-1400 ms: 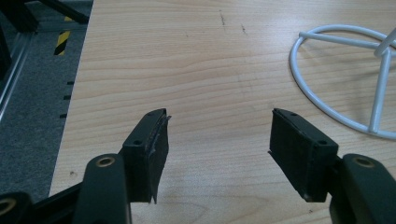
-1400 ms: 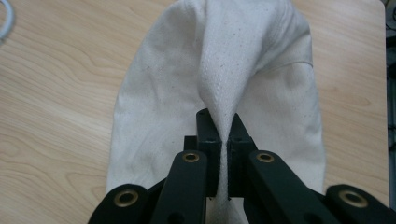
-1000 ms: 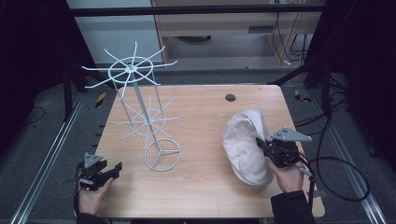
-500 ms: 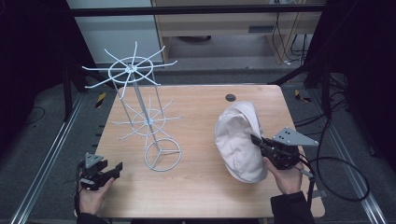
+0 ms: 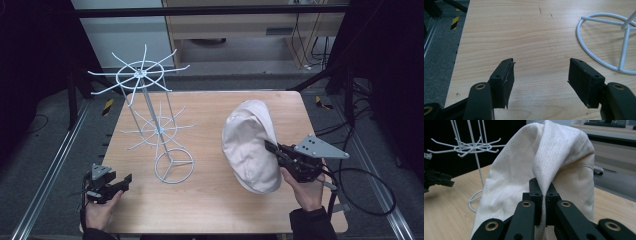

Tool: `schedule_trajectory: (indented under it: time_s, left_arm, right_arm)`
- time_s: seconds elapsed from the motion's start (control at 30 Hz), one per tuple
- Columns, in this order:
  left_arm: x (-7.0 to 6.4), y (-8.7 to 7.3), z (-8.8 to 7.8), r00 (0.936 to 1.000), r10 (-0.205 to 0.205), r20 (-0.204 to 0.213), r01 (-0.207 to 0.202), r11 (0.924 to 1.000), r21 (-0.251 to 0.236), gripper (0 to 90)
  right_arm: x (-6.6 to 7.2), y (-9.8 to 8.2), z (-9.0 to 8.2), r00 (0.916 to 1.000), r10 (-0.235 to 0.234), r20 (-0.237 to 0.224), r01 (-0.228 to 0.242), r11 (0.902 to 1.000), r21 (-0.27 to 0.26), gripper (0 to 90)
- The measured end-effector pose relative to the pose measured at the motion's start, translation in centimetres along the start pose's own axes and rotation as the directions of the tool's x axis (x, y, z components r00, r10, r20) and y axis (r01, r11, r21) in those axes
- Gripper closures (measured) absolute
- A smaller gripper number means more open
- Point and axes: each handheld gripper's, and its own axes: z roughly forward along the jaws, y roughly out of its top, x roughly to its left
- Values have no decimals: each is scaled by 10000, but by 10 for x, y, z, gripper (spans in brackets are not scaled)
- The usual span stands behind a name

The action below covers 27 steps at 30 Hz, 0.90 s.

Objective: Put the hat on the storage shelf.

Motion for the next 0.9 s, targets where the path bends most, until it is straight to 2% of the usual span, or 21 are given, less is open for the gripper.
schedule_trajectory:
  time_s: [0.27, 0.57, 0.9]
  left_arm:
    - [1, 0, 0, 10000, -46, -25, 46, 10000, -27, 374]
    - [1, 0, 0, 10000, -55, -31, 55, 10000, -38, 374]
    - [2, 0, -1, 10000, -50, -57, 50, 10000, -29, 374]
  right_arm:
    - [10, 20, -8, 9996, -168, -227, 147, 9957, -912, 884]
    - [22, 34, 2, 9983, -208, -541, 123, 9881, -1532, 884]
    - [32, 46, 2, 9963, -316, -798, 116, 9709, -2393, 885]
